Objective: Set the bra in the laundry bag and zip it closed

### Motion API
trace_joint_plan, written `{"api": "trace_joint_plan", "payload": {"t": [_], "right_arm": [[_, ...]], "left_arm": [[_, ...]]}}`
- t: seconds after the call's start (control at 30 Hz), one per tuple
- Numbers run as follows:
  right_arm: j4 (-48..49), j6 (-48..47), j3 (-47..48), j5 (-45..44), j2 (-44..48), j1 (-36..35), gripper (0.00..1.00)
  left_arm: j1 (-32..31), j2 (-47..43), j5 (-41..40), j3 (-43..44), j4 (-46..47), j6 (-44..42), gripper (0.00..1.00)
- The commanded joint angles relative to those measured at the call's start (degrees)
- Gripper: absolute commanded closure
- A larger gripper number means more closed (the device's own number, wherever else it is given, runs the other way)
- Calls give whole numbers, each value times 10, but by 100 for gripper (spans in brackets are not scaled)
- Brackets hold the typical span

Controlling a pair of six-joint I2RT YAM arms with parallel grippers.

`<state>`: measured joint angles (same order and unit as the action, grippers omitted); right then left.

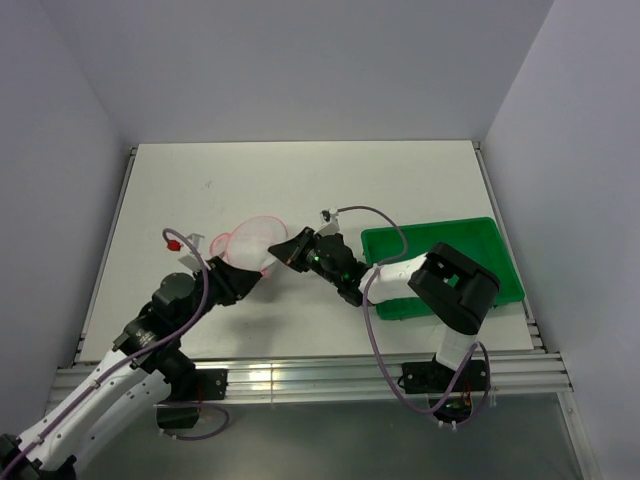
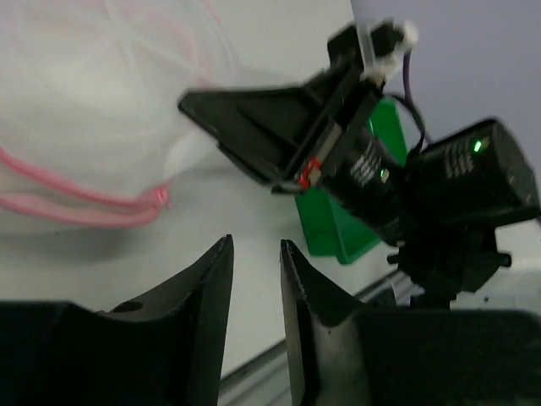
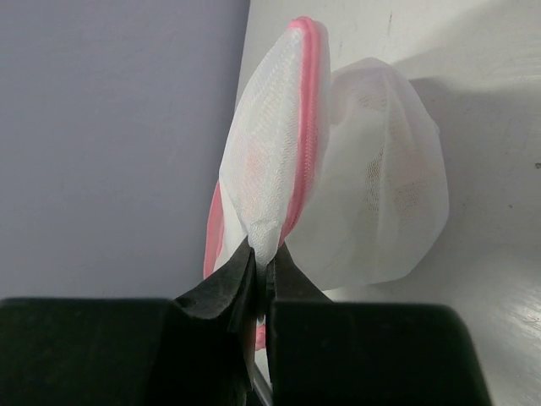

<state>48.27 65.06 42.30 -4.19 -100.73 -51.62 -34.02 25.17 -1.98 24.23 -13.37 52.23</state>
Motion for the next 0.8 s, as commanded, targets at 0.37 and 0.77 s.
{"api": "trace_joint_plan", "payload": {"t": [0.37,0.77], "right_arm": [[-11,-37,-2,-30,40,-15,100],[-3,-41,-16,-25,46,-19,100]], "left_arm": [[-141,156,-152,-112,257,143,48],[-141,208,-203,-136,354,137,54]]}}
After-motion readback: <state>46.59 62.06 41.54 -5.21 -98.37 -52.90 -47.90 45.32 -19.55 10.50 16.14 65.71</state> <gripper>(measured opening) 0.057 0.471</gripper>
